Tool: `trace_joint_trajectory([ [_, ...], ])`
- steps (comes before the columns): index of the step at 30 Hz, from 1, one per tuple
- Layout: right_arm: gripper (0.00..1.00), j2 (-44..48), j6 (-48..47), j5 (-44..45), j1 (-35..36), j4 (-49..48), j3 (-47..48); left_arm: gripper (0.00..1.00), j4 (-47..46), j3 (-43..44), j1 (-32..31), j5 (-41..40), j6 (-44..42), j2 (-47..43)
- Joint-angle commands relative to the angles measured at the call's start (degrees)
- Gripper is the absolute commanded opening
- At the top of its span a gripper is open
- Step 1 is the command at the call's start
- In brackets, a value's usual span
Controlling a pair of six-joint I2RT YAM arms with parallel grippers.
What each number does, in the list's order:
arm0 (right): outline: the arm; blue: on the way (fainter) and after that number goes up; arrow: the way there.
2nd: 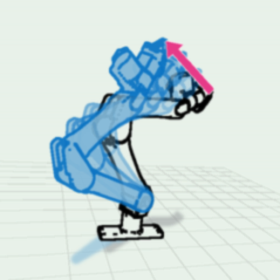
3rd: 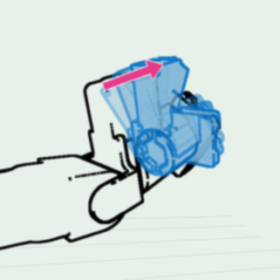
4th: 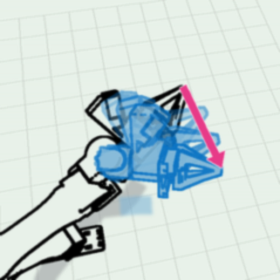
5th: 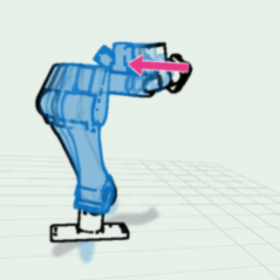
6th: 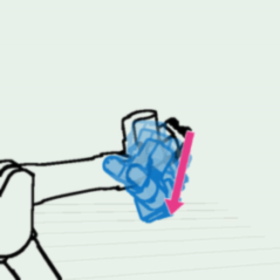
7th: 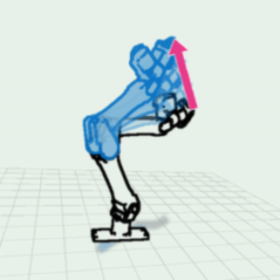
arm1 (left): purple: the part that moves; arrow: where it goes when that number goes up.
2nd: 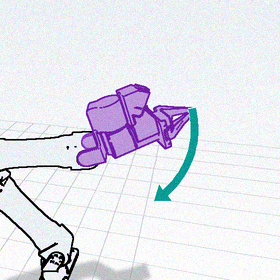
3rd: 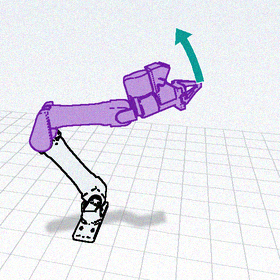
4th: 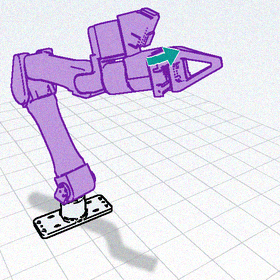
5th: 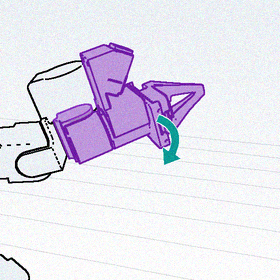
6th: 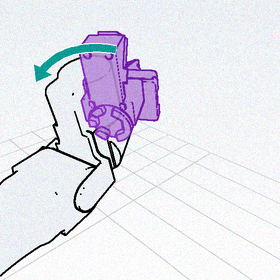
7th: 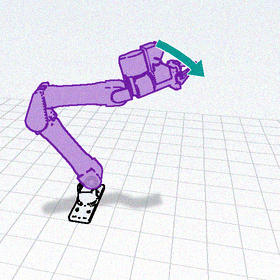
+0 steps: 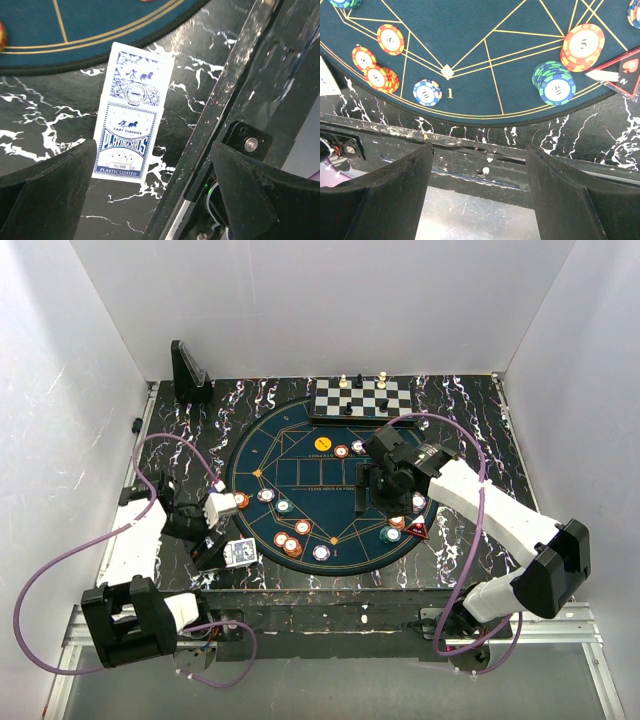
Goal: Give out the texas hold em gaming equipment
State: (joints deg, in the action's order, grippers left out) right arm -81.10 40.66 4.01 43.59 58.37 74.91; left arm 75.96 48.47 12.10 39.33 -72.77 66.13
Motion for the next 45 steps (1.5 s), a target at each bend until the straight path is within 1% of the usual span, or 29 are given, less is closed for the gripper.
trace_joint_trajectory([
  [1, 0.82, 0.2, -1.4, -2.4, 0.1, -2.2, 2.2, 1.00, -5.5, -5.0, -0.2, -2.3, -11.2, -0.9],
  [5, 0.82, -0.3, -1.7, -2.2, 0.0, -2.6, 2.5, 1.00, -9.0, -8.4, -0.1, -2.9, -14.8, -1.2],
  [7, 0.82, 0.2, -1.9, -2.2, 0.1, -3.1, 2.3, 1.00, -12.1, -10.2, -0.2, -3.1, -15.1, -2.0],
  [13, 0.82, 1.3, -2.3, -2.9, 0.1, -4.5, 1.5, 1.00, -17.0, -13.9, -0.6, -2.9, -18.8, -5.5],
  [21, 0.82, 2.6, -3.3, -3.6, 0.0, -7.0, -0.8, 1.00, -16.7, -13.5, -1.5, -2.1, -24.0, -6.6],
  [24, 0.82, 2.7, -3.8, -3.6, 0.1, -7.3, -1.0, 1.00, -15.8, -13.2, -2.8, -1.7, -26.0, -6.0],
  [25, 0.82, 2.7, -4.2, -5.4, 0.1, -7.4, -0.9, 1.00, -15.4, -13.2, -3.7, -2.1, -26.3, -5.6],
  [26, 0.82, 2.7, -4.4, -5.4, 0.1, -7.5, -0.9, 1.00, -15.1, -13.1, -4.5, -2.7, -26.2, -5.2],
  [27, 0.82, 2.7, -4.5, -5.4, 0.0, -7.7, -0.9, 1.00, -14.7, -13.0, 0.4, -3.3, -26.2, -4.6],
  [28, 0.82, 2.6, -4.7, -5.4, 0.0, -7.7, -0.8, 1.00, -13.9, -12.7, -5.4, -3.9, -26.3, -3.9],
  [29, 0.82, 2.5, -4.9, -5.5, 0.0, -7.6, -0.7, 1.00, -13.0, -12.4, -5.9, -4.2, -26.4, -3.1],
  [34, 0.83, 2.4, -5.8, -4.6, -0.4, -7.4, -0.5, 1.00, -11.0, -12.2, -7.2, -6.1, -25.7, -0.3],
  [45, 0.82, 2.4, -5.8, -4.9, -0.8, -7.0, 0.0, 1.00, -17.7, -11.1, -7.6, -5.8, -18.9, 3.0],
])
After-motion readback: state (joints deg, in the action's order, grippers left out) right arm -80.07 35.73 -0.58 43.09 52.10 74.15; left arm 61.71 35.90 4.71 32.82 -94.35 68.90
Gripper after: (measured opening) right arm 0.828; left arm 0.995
